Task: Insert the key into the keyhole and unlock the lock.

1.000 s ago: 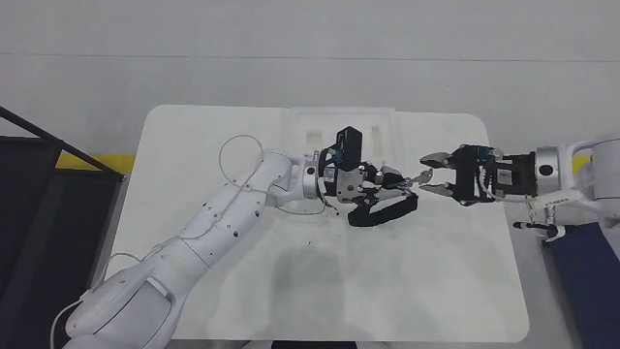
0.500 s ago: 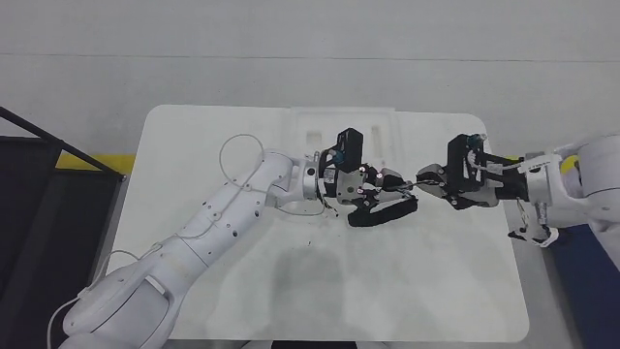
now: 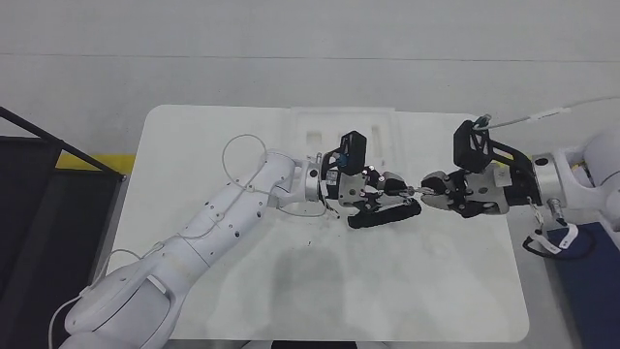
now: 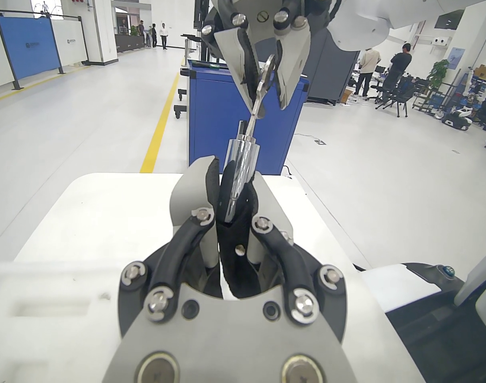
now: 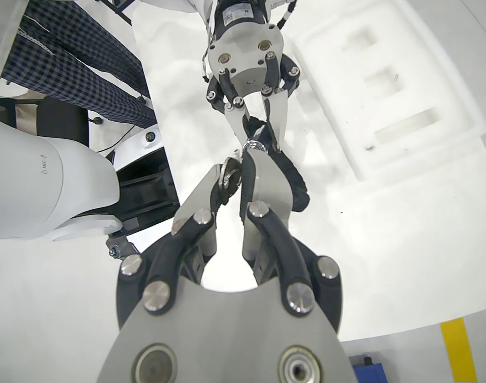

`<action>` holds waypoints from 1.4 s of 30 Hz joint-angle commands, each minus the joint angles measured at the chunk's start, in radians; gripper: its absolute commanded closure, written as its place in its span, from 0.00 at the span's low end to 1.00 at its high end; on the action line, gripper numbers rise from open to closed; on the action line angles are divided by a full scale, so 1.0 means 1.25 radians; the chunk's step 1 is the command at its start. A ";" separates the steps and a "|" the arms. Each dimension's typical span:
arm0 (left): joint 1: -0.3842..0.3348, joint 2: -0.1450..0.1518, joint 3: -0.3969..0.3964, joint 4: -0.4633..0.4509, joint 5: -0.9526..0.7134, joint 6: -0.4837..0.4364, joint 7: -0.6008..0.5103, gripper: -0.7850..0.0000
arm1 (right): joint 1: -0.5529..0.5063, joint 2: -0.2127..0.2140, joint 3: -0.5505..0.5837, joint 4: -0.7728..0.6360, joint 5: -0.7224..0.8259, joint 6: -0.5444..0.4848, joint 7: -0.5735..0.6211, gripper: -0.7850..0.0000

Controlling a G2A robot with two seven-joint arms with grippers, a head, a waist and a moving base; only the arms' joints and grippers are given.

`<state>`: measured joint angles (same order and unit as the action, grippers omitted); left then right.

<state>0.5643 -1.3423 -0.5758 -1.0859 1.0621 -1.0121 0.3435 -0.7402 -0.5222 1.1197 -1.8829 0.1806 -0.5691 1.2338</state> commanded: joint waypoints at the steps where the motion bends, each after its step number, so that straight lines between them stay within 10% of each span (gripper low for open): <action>1: 0.000 0.001 -0.001 -0.001 0.010 0.000 -0.006 1.00 | -0.009 0.002 0.010 0.006 0.014 0.008 -0.012 0.00; 22: 0.021 0.029 0.021 0.021 0.100 0.000 -0.165 1.00 | -0.149 0.026 0.168 0.000 -0.054 0.032 -0.161 0.00; 23: 0.022 0.028 0.025 0.024 0.104 0.000 -0.170 0.90 | -0.154 0.026 0.174 0.000 -0.055 0.035 -0.164 0.00; 25: 0.024 0.026 0.034 0.030 0.105 0.000 -0.174 0.00 | -0.164 0.027 0.185 -0.004 -0.054 0.045 -0.167 0.00; 42: -0.048 0.070 0.016 0.012 0.090 0.000 -0.003 0.00 | -0.226 0.023 0.227 -0.017 -0.046 0.015 -0.238 0.00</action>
<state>0.5145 -1.2660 -0.5443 -1.0690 1.1615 -1.0123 0.3271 -1.0235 -0.4908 1.4039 -1.9084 0.1247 -0.5343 0.9660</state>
